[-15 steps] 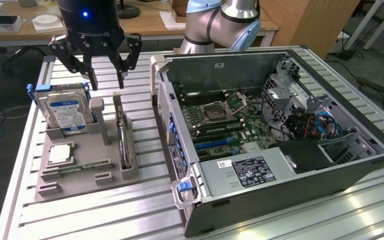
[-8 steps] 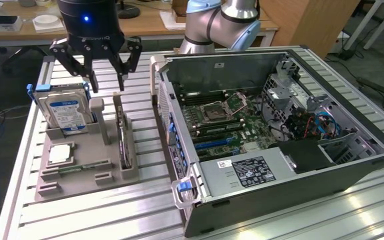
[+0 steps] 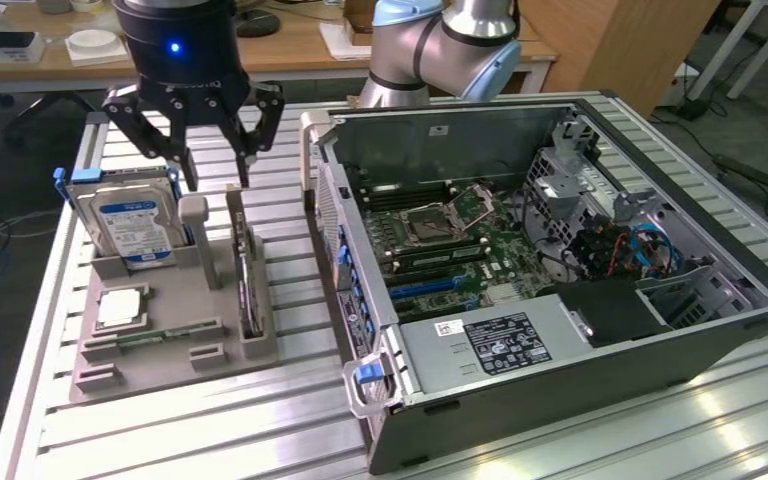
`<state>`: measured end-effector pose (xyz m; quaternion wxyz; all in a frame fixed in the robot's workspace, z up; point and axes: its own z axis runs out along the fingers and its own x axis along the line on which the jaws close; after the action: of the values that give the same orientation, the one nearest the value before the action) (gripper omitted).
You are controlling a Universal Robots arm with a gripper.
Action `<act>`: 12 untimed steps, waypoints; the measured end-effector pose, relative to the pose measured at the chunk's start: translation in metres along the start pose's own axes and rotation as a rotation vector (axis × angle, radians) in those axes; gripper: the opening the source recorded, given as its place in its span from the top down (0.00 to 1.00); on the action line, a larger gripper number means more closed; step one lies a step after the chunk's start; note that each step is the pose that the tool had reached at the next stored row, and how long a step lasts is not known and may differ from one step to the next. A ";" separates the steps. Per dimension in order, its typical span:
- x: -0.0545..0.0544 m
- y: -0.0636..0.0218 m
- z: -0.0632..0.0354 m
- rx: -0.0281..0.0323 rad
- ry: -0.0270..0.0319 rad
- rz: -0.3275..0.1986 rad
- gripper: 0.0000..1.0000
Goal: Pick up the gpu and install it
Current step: 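Pick up the gpu and move the gpu toward the slot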
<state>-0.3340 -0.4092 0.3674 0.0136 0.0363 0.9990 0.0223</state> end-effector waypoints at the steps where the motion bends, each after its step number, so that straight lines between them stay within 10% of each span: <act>1: 0.000 0.0000 0.0010 0.0000 0.0000 0.000 0.47; 12: 0.000 -0.0005 0.0111 0.0000 0.0010 -0.014 0.47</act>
<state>-0.3340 -0.4092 0.3563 0.0133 0.0295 0.9992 0.0222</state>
